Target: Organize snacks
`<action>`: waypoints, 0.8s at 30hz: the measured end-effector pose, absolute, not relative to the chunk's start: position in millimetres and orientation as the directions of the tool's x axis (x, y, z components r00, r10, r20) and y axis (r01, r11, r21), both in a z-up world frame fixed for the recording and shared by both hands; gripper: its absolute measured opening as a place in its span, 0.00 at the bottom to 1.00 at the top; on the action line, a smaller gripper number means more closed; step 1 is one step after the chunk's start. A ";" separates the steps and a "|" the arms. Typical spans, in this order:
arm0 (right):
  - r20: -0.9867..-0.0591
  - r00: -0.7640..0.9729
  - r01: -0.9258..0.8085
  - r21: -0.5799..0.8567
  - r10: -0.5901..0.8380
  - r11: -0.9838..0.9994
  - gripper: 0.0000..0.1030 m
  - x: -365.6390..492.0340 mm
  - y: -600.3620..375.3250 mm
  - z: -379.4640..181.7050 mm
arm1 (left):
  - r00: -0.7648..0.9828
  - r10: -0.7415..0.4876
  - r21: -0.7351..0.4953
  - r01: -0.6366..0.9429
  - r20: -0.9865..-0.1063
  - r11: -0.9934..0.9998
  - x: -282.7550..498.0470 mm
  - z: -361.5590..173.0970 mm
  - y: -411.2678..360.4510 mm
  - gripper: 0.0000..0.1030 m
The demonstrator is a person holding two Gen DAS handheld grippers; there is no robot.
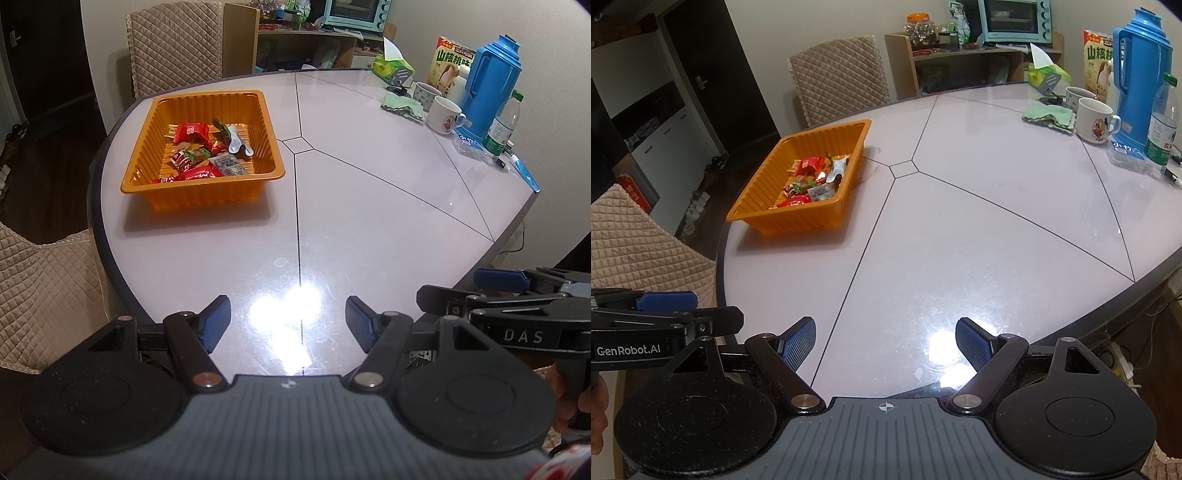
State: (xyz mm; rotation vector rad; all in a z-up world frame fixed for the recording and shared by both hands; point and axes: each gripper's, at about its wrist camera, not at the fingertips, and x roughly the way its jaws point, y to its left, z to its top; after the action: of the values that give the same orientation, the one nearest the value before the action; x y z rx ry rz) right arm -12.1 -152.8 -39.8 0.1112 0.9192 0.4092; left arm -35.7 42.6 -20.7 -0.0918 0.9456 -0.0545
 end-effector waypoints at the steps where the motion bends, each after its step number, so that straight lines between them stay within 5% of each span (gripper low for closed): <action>1: -0.749 0.535 -0.297 0.266 0.391 0.917 0.80 -12.2 -152.9 -39.5 | 0.585 -0.087 -0.103 0.007 -0.807 0.995 -35.7 -20.7 42.6 0.64; 24: -0.732 0.539 -0.329 0.272 0.416 0.904 0.80 -16.7 -160.3 -34.4 | 0.611 -0.055 -0.087 -0.022 -0.790 0.996 -47.7 -13.4 33.2 0.64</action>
State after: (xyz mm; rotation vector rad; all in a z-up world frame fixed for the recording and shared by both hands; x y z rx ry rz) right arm -16.7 -160.3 -34.4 0.1062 0.8978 0.4441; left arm -47.7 33.2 -13.4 -0.0910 0.9142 -0.0192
